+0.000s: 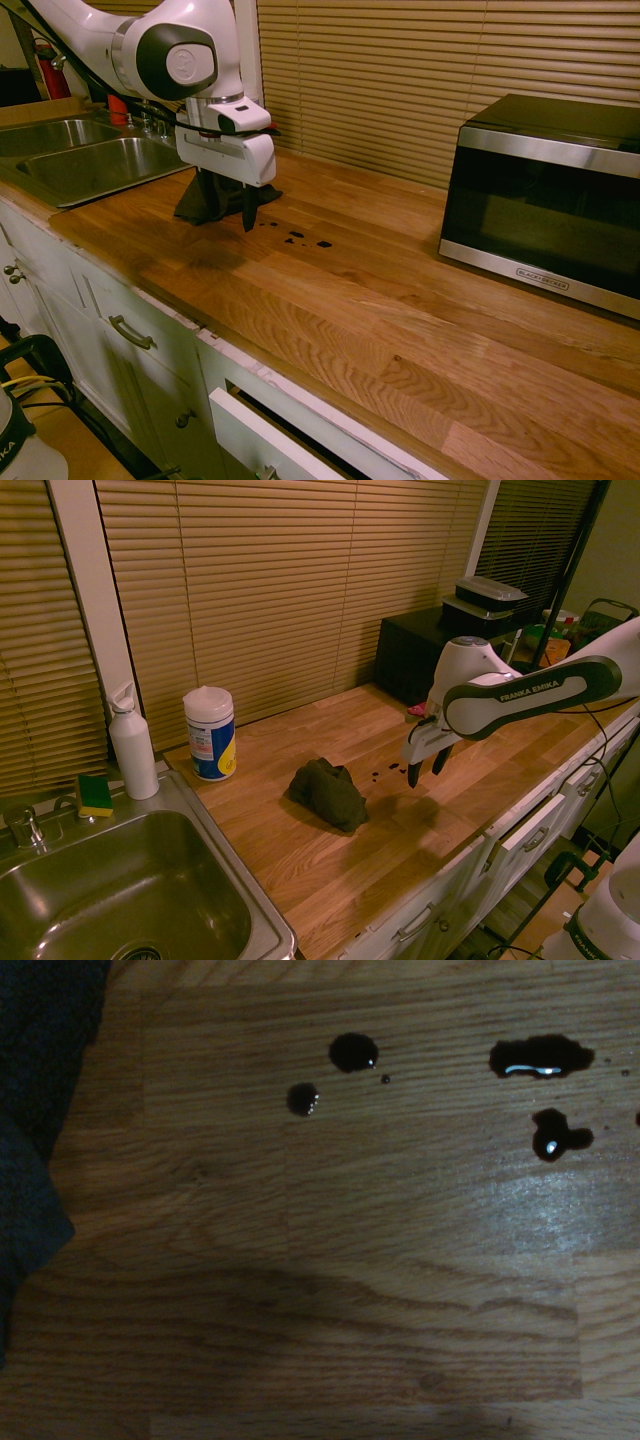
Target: Clear the spill
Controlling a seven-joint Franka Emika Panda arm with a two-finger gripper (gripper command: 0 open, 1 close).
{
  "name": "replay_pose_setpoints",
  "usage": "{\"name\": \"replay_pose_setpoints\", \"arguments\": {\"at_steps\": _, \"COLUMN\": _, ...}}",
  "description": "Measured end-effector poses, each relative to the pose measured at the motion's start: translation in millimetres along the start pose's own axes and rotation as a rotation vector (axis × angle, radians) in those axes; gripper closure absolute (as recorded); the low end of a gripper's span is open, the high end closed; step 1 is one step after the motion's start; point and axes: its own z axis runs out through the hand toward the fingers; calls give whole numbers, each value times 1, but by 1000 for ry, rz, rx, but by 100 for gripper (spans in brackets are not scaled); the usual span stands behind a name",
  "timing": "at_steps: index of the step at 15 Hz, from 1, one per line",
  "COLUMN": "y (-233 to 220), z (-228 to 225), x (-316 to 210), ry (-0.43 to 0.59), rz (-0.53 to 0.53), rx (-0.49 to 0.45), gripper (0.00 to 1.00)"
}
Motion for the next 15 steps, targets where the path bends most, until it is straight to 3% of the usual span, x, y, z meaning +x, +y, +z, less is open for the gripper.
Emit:
{"name": "replay_pose_setpoints", "arguments": {"at_steps": 5, "y": -16, "z": -5, "x": -6, "ry": 16, "rz": -26, "rx": 23, "gripper": 0}}
{"name": "replay_pose_setpoints", "arguments": {"at_steps": 15, "y": -129, "z": -37, "x": -59, "ry": 86, "rz": -133, "rx": 107, "gripper": 0}}
